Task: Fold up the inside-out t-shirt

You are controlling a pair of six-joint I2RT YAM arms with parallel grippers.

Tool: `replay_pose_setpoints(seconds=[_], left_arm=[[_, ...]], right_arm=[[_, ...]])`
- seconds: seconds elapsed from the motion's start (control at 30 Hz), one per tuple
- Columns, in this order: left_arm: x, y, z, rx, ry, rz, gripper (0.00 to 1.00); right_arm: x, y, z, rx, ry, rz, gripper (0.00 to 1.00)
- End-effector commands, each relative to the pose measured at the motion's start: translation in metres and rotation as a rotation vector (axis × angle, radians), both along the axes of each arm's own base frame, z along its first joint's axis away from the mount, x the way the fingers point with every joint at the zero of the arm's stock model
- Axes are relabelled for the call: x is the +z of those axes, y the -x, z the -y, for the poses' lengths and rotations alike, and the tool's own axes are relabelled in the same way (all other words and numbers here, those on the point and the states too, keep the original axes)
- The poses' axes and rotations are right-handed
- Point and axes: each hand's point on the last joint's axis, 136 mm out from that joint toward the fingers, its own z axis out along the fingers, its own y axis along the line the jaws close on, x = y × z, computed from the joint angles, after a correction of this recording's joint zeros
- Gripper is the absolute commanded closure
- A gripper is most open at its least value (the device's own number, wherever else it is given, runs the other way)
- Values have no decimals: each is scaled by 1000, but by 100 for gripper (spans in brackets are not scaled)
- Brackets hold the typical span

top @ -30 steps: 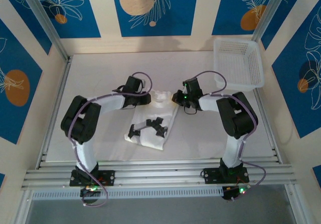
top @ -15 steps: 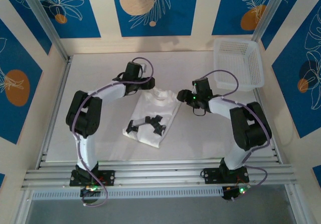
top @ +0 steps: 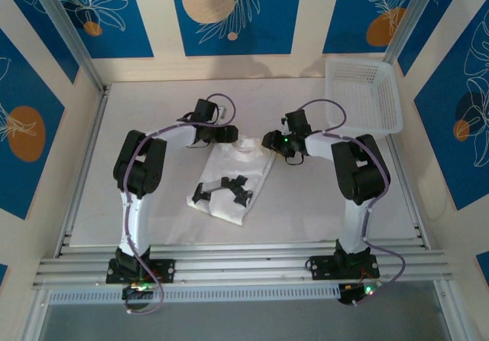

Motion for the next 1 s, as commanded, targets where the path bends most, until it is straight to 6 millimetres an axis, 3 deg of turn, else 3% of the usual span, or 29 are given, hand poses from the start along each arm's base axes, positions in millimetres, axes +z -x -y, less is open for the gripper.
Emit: replay_pose_setpoints(seconds=[0.0,0.07,0.13,0.23,0.37,0.53,0.67,0.73,0.83,0.9,0.97], left_arm=[[5,1,3,14,98,-25,23],[4,0,5,10,139,-43,18],[-2,-1,8,11,157,-64,16],[-9,-2,15,8,190,-86,16],[-19,-1,25,-2,226,-125,25],[-22,9,44,-63,261,-143,45],[-31,15,45,-64,223,-160,57],[-36,17,45,-63,218,-171,66],[-40,22,46,-70,221,-191,89],[-35,25,43,-64,225,-190,100],[-22,27,41,-58,232,-172,100]], right_arm=[[-15,12,-9,23,-27,-86,71],[-10,12,-10,26,-35,-76,86],[-3,10,-11,36,-37,-50,94],[5,9,-11,43,-38,-33,94],[8,8,-13,52,-44,-35,93],[3,9,-12,48,-49,-49,92],[1,11,-10,39,-53,-59,92],[0,12,-10,40,-53,-59,92],[0,12,-9,34,-51,-61,92],[0,12,-7,31,-49,-61,92],[1,12,-6,29,-46,-60,92]])
